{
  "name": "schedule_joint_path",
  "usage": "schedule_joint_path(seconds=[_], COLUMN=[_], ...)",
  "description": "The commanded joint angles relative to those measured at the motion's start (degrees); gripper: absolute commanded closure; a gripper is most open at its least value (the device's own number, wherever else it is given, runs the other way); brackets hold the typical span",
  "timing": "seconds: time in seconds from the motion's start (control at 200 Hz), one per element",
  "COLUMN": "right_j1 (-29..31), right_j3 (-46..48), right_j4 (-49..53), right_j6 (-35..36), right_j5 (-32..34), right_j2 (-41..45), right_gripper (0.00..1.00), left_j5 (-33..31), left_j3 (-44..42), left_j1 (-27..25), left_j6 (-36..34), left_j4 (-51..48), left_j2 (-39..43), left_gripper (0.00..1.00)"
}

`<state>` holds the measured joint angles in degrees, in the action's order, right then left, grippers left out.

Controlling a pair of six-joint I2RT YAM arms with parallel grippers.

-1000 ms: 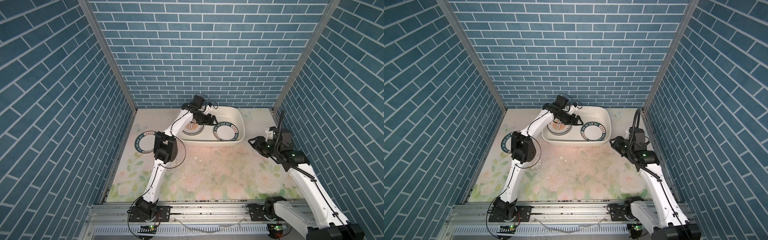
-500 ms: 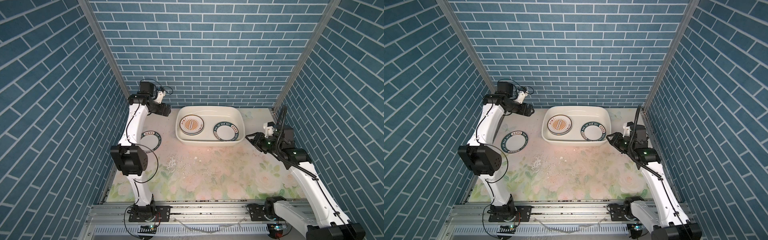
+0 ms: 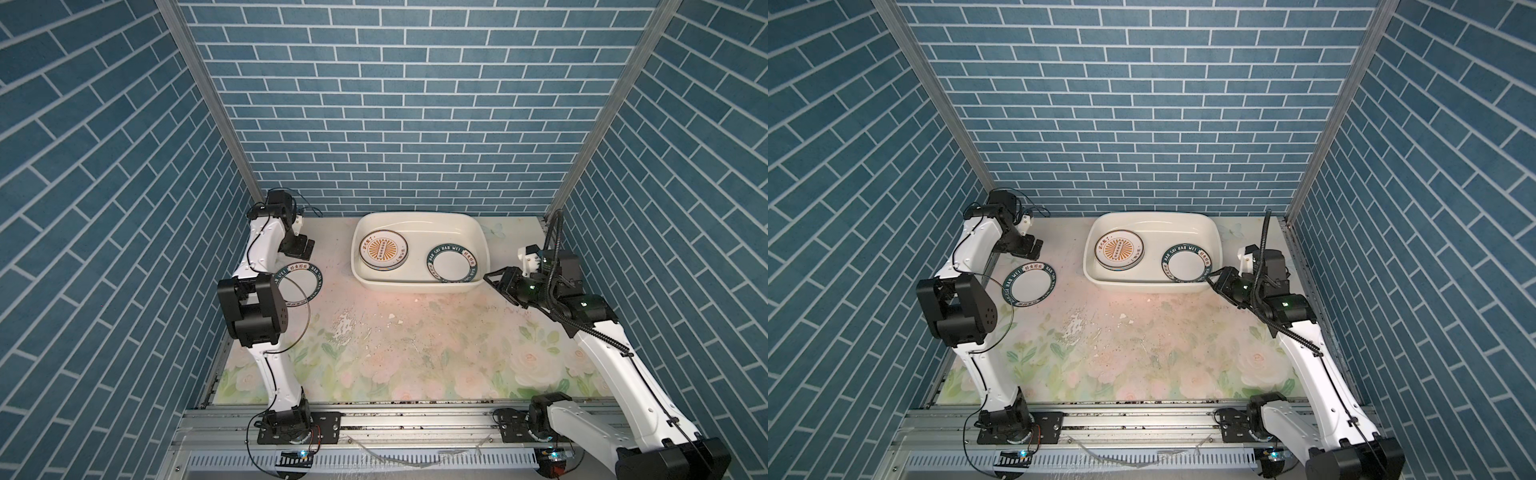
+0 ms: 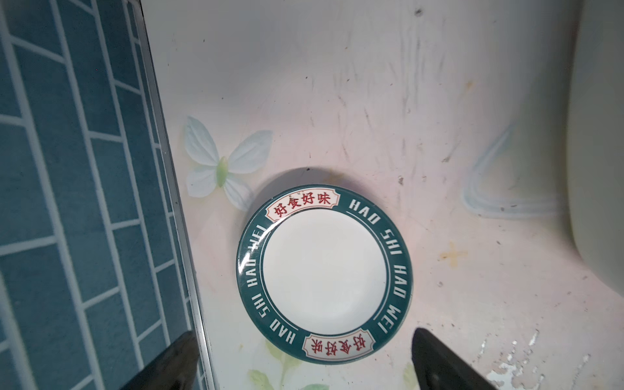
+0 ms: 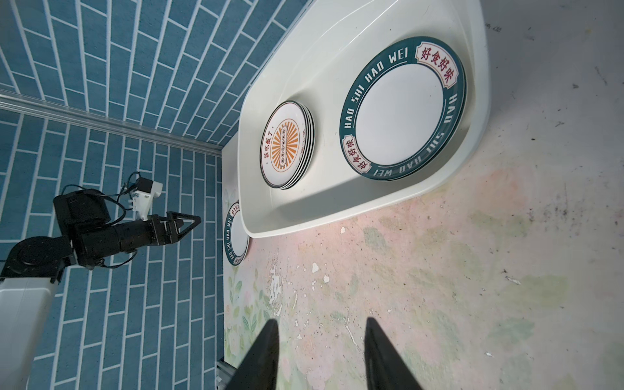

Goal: Place the plates into the plastic bin on the countertop
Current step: 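Withdraw the left gripper from the bin toward the green-rimmed plate on the table, then lower the left gripper onto the green-rimmed plate's rim on the table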

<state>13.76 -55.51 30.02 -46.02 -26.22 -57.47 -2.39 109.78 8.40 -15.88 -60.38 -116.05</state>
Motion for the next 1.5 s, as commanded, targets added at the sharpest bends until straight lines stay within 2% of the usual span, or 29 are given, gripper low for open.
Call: schedule_joint_path(seconds=[0.0,0.265,0.47,0.795,0.985,1.315,1.495], right_j1=[1.2,4.1,5.4,6.5,6.8,6.8,6.9], right_j3=[-0.5,-1.3,-2.7,-3.0,-2.6,-1.7,-1.4], right_j4=[1.1,0.6,0.4,-0.3,-0.6,-1.2,-1.4], right_j6=[1.2,0.1,-0.2,-0.8,-0.9,-0.9,-1.0], right_j5=[1.0,3.4,4.3,5.0,5.3,5.4,5.4], right_j2=[-0.3,-2.5,-4.4,-5.7,-5.7,-5.3,-5.2], right_gripper=[0.58,0.58,0.58,0.58,0.58,0.58,0.58], left_j5=[1.4,3.1,3.9,5.6,6.0,6.3,2.8], left_j3=[3.4,7.1,14.6,17.9,23.0,23.5,23.6], left_j1=[2.0,5.1,7.8,9.0,9.2,9.5,9.6], left_j6=[2.9,8.0,14.2,17.5,18.8,21.3,22.1], left_j4=[-3.8,-4.3,-9.7,-10.6,-14.1,-16.3,-15.9], left_j2=[-3.9,-9.2,-16.1,-20.3,-23.7,-26.0,-26.1], left_gripper=[0.00,0.00,0.00,0.00,0.00,0.00,0.00])
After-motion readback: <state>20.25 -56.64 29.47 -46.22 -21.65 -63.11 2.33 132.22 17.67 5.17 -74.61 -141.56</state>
